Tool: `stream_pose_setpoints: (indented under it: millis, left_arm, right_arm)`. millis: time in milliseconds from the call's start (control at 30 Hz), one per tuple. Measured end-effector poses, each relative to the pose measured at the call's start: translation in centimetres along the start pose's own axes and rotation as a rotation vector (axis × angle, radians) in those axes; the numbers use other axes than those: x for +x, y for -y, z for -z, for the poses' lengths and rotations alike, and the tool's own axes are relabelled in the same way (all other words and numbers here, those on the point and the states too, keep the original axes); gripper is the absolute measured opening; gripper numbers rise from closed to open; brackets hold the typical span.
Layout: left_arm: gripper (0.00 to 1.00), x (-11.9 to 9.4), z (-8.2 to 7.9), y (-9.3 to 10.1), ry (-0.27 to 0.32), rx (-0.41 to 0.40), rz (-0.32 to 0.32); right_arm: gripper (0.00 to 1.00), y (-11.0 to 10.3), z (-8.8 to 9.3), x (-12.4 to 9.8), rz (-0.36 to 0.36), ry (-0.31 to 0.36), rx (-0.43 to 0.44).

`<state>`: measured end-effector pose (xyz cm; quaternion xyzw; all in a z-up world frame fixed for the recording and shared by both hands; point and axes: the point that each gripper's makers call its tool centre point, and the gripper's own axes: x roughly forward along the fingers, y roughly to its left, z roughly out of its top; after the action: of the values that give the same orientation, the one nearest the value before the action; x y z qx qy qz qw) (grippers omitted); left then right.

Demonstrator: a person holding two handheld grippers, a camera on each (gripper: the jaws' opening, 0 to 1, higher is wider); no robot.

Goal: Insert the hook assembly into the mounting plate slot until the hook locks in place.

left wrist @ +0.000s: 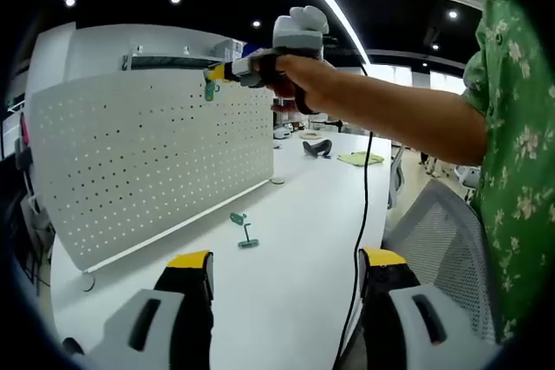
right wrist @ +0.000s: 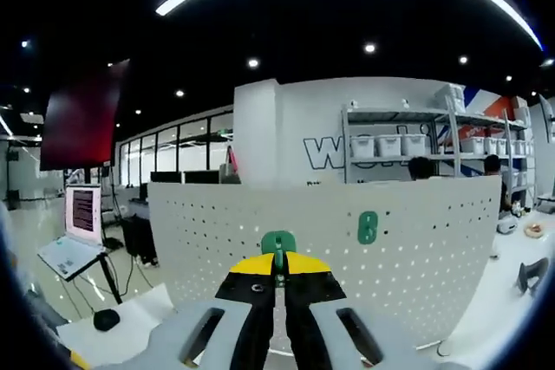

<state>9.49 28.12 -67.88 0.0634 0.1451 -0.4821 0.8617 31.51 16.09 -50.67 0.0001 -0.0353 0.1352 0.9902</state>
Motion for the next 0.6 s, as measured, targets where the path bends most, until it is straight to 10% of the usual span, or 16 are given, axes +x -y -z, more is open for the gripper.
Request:
stream_pose_setpoints:
  millis: [400, 600]
  left_arm:
    - [0.71, 0.5, -0.2, -0.7, 0.019, -0.014, 0.0]
    - [0.73, 0.1, -2.6, -2.2, 0.143, -0.008, -0.059]
  right_arm:
    - [0.01, 1.5, -1.0, 1.5, 0.056, 0.073, -0.026]
    - [0.01, 2.2, -0.3, 2.2, 0.069, 0.069, -0.024]
